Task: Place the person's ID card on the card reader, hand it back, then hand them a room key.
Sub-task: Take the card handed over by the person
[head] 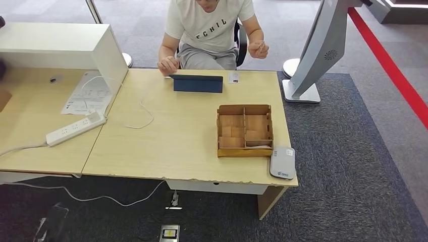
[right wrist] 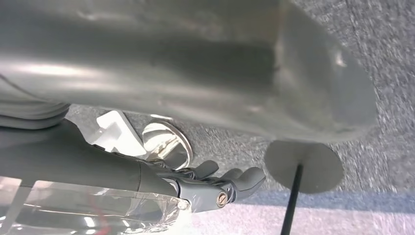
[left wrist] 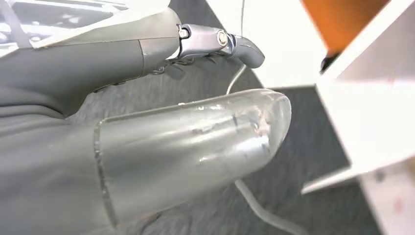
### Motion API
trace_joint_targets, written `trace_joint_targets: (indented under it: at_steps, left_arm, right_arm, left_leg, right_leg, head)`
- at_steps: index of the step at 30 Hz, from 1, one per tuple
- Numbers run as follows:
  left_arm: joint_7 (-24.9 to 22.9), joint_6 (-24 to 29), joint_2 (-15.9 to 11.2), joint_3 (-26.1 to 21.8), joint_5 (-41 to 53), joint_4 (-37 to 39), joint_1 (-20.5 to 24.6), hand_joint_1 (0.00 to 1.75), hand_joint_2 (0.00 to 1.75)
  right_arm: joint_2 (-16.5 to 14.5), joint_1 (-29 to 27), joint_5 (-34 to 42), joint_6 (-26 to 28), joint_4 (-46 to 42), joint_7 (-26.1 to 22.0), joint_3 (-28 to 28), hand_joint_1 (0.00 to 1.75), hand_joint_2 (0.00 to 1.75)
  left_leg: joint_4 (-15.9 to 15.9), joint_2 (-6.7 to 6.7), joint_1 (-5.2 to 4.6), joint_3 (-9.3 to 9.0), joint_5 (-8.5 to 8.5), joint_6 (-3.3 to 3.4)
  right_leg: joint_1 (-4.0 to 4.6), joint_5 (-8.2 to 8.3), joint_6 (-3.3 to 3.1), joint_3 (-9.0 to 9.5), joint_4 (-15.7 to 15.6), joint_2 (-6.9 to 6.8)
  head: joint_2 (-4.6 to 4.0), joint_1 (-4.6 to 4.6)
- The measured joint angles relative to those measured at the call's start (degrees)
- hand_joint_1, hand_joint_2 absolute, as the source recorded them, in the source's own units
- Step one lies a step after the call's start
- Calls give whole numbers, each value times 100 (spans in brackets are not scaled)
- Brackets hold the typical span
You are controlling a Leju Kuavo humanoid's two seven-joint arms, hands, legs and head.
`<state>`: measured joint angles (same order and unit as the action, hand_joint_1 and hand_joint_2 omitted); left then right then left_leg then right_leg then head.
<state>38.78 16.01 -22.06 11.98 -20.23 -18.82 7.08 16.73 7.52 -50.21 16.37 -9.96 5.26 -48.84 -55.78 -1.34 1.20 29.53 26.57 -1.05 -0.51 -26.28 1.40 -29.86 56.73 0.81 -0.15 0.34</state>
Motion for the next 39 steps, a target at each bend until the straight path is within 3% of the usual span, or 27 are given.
trace_joint_targets:
  at_steps: [5, 11, 14, 19, 21, 24, 29, 31, 34, 39]
  left_arm:
    - [-248, 285, 396, -365, 381, 216, 237, 0, 0]
    - [-593, 113, 578, -648, 300, 380, 280, 0, 0]
    - [-1524, -69, 689, -781, 141, 477, 179, 0, 0]
    - [-3945, -303, 1054, -874, 130, 618, -105, 0, 0]
    - [-4428, -397, 1229, -901, 69, 658, -160, 0, 0]
    - [-4477, -523, 1407, -956, -124, 695, -180, 0, 0]
    - [-3910, -795, 1486, -1169, -476, 723, -177, 0, 0]
    - [-3694, -1001, 1470, -1252, -569, 725, -172, 0, 0]
    - [-3656, -1205, 1419, -1346, -627, 728, -116, 0, 0]
    - [-4171, -1313, 1382, -1460, -732, 730, 22, 0, 0]
  right_arm:
    - [-74, 33, -19, 126, 1, 4, -13, 0, 0]
    - [-100, 11, -20, 145, 1, -5, -42, 0, 0]
    - [-101, 8, -32, 144, 1, -32, -45, 0, 0]
    - [-102, 3, -27, 138, 2, 41, -69, 0, 0]
    - [-104, 9, -9, 94, 2, 116, -109, 0, 0]
    - [-118, 10, 33, -39, 2, 258, -172, 0, 0]
    - [-150, 3, -62, -119, 2, 505, -206, 0, 0]
    - [-148, 3, -108, 6, 2, 272, -206, 0, 0]
    - [-138, 9, -78, 306, 1, -483, -215, 0, 0]
    - [-141, 38, -49, 819, -7, -2325, -252, 0, 0]
  left_leg:
    - [3, 8, -3, 3, -2, 4]
    - [3, 20, -11, 3, 0, 4]
    - [4, 22, -11, 2, 4, 6]
    - [2, 28, -13, 3, 5, 8]
    - [2, 23, -16, 4, 5, 9]
    - [3, 24, -16, 2, 5, 9]
    - [3, 26, -10, 0, 3, 7]
    - [3, 26, -8, 0, 3, 6]
    - [3, 24, -7, 1, 2, 6]
    - [3, 22, -8, 1, 2, 6]
  right_leg:
    - [-5, 4, 10, 7, 0, 7]
    - [-10, 8, 17, -1, 0, 22]
    - [-10, 7, 17, -1, 0, 26]
    - [-11, 4, 21, -7, -2, 29]
    - [-13, 3, 24, -5, -3, 26]
    - [-21, 4, 23, -2, -3, 26]
    - [-22, 6, 21, -2, -2, 26]
    - [-21, 6, 21, -1, -1, 26]
    - [-18, 6, 21, -1, 0, 26]
    - [-17, 6, 21, 2, 0, 26]
  head:
    - [0, 12]
    - [0, 9]
    - [0, 8]
    - [0, 9]
    - [0, 9]
    - [0, 10]
    - [0, 8]
    - [0, 8]
    - [0, 8]
    - [0, 8]
